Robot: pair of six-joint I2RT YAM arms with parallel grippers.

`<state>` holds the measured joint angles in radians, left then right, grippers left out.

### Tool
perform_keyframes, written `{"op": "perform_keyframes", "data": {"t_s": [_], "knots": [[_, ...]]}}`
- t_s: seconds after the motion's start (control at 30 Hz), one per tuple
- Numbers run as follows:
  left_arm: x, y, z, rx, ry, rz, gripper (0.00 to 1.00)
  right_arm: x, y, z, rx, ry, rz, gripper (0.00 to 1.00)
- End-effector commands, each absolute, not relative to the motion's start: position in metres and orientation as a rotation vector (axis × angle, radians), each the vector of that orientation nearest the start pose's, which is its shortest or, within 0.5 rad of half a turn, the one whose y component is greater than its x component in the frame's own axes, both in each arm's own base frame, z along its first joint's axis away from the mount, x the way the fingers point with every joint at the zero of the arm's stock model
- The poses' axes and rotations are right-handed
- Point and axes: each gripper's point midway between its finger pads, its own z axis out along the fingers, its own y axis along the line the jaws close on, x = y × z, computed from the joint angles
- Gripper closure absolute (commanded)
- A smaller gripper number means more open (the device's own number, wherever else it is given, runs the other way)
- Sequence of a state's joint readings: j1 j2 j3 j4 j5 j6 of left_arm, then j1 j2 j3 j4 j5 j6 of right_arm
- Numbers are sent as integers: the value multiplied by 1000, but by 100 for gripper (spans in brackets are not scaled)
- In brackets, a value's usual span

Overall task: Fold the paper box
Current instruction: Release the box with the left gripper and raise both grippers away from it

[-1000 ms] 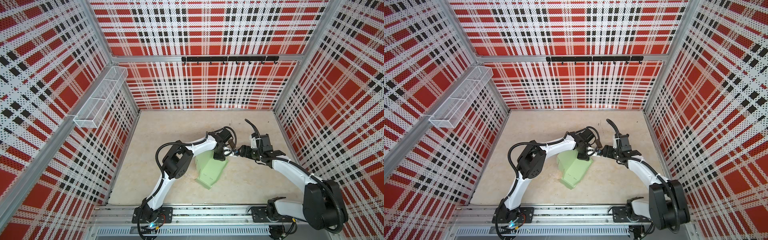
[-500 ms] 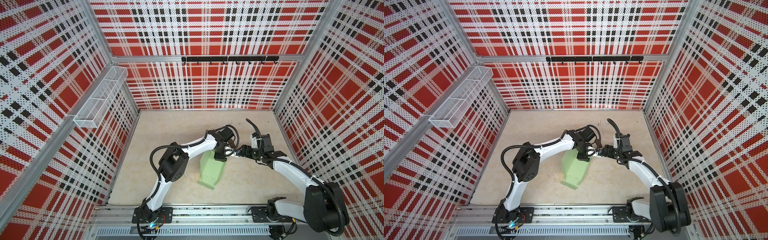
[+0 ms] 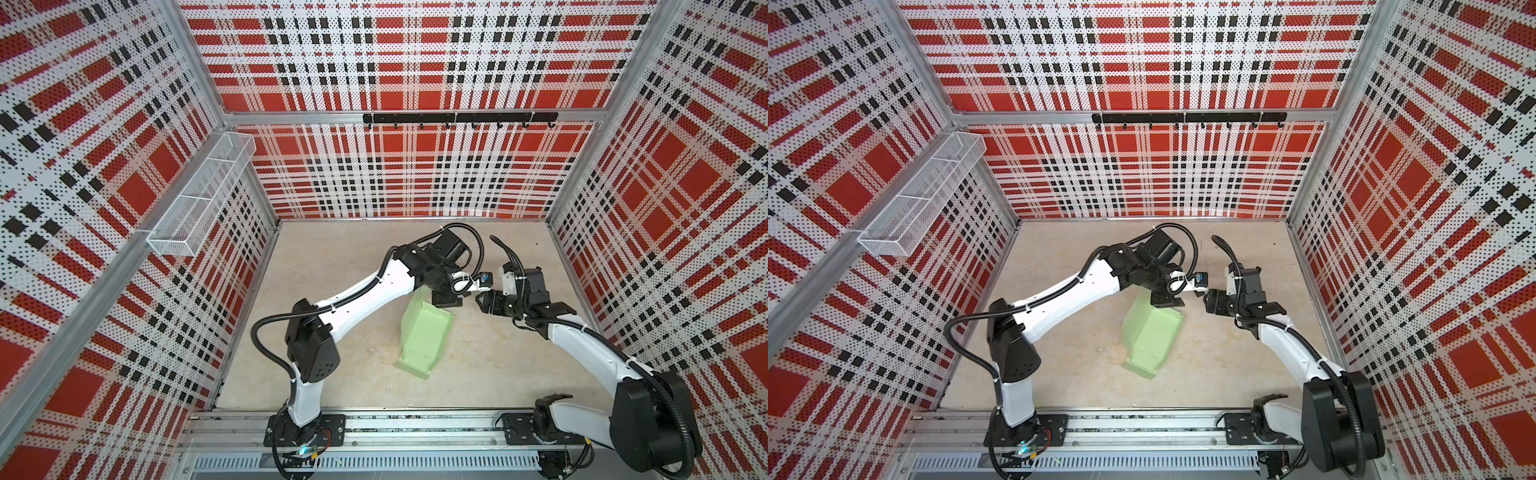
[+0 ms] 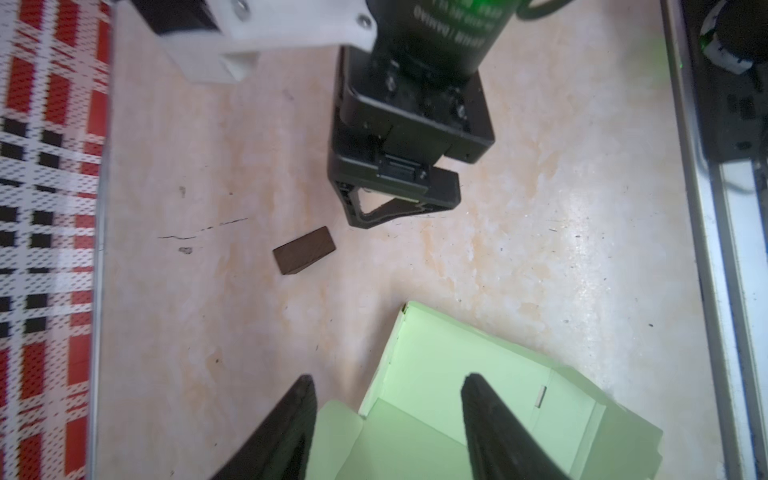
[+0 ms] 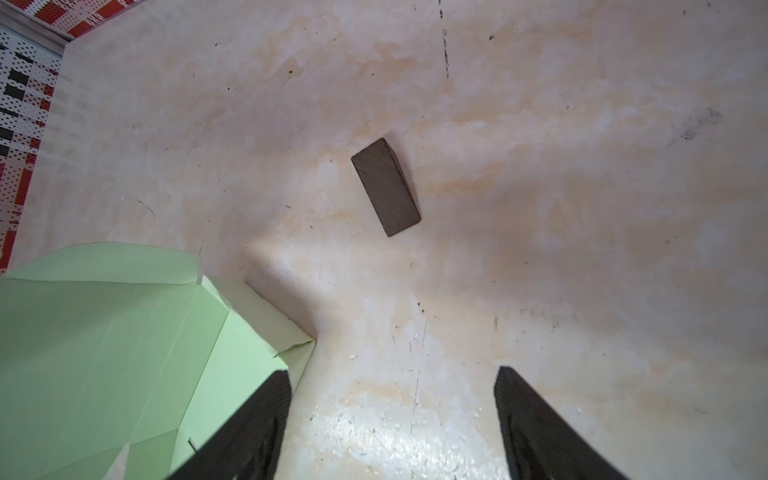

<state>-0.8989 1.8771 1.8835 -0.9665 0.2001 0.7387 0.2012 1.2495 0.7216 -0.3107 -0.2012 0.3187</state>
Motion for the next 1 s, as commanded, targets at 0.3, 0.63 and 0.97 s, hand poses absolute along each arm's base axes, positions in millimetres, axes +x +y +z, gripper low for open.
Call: {"op": "perform_keyframes", "data": {"t_s": [0.3,0.63,0.97], "knots": [[277,-336,252,1667,1844,-268,37,386,121,105,19,2488,474,22],[292,-286,264,1439,1954,-493,35,376,189,120,-334,2433,522,25],[357,-199,263,817,2105,-763,27,327,221,112,-628,2167,663,31]]}}
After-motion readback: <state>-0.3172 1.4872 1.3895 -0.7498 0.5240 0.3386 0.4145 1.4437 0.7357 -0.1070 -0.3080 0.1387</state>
